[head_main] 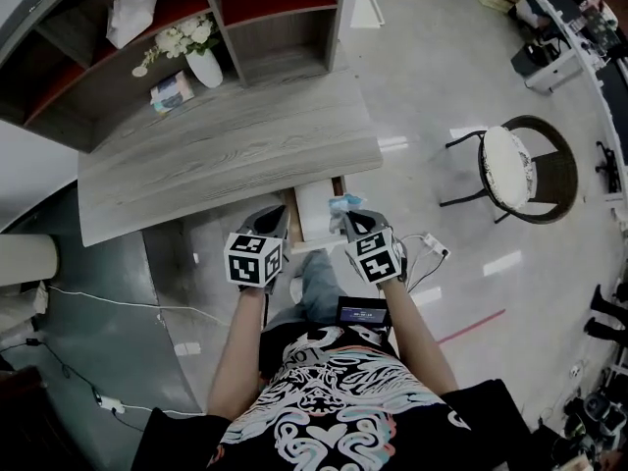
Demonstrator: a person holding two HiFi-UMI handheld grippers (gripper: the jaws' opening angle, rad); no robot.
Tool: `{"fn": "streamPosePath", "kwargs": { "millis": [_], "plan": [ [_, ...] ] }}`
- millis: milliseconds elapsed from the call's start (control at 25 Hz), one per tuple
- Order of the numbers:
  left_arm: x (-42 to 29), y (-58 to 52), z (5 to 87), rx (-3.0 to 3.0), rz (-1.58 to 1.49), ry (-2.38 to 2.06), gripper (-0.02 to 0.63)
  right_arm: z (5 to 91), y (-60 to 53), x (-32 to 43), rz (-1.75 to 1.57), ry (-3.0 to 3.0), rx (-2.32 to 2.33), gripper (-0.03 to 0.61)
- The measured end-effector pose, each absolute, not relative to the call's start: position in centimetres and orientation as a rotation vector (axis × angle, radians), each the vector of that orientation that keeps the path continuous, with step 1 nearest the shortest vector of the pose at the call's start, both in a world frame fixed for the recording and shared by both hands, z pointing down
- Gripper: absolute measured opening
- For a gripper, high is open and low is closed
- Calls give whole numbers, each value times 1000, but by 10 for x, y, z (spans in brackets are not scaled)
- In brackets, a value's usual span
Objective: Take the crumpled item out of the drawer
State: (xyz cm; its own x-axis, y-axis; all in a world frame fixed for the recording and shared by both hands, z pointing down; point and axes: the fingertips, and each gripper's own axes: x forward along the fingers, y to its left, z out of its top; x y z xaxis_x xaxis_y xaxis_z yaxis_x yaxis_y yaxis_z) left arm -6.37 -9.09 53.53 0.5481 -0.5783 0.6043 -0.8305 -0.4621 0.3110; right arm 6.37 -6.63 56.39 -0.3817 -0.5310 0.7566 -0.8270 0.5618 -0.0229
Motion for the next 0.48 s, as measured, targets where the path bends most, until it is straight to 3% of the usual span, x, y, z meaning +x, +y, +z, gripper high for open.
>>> {"fn": "streamPosePath", "kwargs": {
  "millis": [480],
  "plan": [
    [-39,-88,448,2366,313,-1121,0,505,-49,66,446,-2181,1189,9]
  ]
}}
